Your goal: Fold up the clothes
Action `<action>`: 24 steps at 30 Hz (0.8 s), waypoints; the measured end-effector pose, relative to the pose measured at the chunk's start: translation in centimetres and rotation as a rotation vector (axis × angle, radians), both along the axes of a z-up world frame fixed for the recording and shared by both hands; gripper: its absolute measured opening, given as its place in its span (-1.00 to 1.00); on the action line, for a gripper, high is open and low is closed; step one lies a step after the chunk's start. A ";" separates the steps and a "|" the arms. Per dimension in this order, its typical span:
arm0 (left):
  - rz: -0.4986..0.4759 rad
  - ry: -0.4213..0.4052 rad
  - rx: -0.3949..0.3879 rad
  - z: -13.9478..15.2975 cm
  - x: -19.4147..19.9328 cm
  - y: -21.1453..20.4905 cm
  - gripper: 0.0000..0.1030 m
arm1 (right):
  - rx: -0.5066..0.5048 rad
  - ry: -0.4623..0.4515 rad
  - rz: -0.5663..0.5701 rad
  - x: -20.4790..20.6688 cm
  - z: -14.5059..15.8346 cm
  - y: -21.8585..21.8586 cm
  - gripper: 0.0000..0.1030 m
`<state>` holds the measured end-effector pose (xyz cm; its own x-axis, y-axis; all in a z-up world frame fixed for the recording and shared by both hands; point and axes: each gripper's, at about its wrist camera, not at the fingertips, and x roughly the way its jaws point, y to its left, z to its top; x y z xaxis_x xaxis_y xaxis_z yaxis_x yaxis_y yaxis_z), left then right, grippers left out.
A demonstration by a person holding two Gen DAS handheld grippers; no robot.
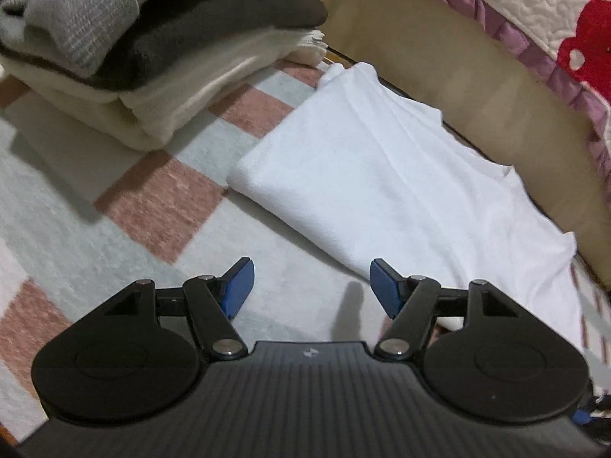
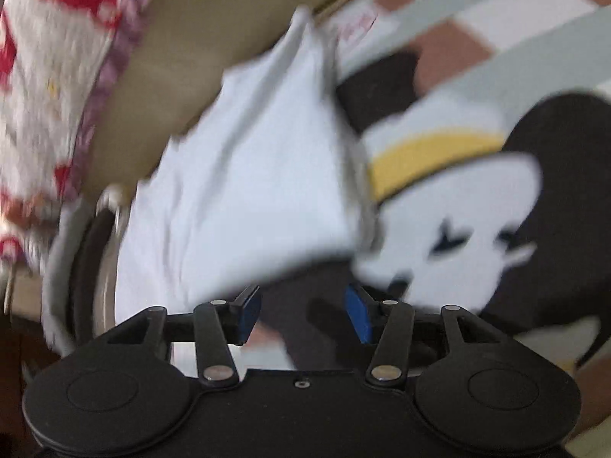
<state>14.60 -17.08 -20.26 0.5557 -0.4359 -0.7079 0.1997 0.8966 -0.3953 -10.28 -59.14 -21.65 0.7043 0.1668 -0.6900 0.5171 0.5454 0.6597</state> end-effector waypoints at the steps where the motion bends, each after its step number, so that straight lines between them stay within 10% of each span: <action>1: 0.001 -0.006 0.004 -0.1 -0.2 -0.1 0.29 | -0.023 0.000 0.018 0.2 0.1 0.6 0.08; 11: -0.015 -0.001 0.025 0.0 -0.1 -0.5 0.29 | -0.171 -0.078 -0.077 1.6 0.0 0.5 0.10; 24: 0.158 0.097 -0.390 -2.3 3.2 2.0 0.26 | -0.008 -0.186 -0.277 -0.2 -1.5 -0.6 0.21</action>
<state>17.79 -15.13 -22.53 0.5760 -0.5959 -0.5596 0.0171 0.6932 -0.7205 -10.49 -59.73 -23.11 0.8362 -0.0536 -0.5458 0.5176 0.4059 0.7532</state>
